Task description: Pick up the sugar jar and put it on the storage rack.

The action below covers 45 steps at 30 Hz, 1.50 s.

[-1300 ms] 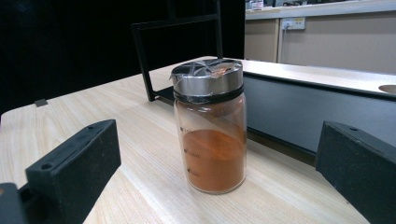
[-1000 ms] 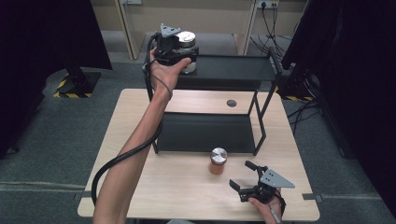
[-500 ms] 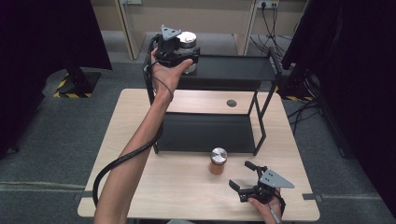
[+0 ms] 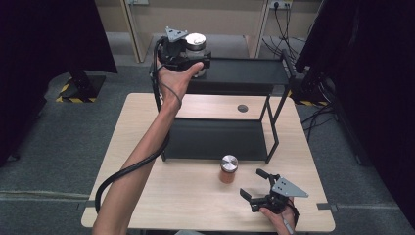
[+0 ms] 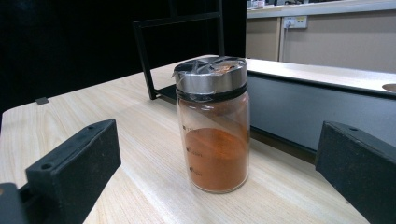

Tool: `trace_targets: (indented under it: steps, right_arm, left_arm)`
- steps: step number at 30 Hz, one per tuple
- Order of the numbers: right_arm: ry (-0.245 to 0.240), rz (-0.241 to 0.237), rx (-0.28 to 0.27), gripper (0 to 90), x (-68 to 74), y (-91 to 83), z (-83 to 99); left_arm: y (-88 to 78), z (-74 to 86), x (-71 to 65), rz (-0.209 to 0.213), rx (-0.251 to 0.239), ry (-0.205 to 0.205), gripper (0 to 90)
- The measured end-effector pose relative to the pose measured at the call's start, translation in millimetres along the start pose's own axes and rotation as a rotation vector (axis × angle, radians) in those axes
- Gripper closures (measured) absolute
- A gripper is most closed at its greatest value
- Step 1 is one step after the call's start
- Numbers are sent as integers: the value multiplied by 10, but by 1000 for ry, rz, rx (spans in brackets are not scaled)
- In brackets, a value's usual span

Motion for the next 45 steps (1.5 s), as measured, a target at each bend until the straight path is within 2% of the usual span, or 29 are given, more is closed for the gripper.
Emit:
trace_targets:
  steps: [8, 20, 31, 45]
  right_arm:
    - [2, 2, -2, 4, 5, -6, -3]
    - [1, 2, -1, 4, 10, 2, -2]
    - [1, 2, -4, 4, 11, 4, -2]
    - [0, 4, -5, 4, 14, 3, -2]
  left_arm:
    - [-123, 29, -15, -1, -3, 5, 3]
    - [-327, 222, -37, 56, -38, 40, 5]
    - [-525, 446, -22, 128, -63, 49, 5]
    - [-700, 911, 41, 247, -96, 30, 5]
Point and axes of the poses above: each handheld gripper's, and its own axes: y roughly forward along the jaws, z roughly out of its underside, x roughly to its left, the point moved 4 cm from there along y, roughly forward along the jaws, and after that the axes turned 8 degrees about -z, right-handed, at the moved point
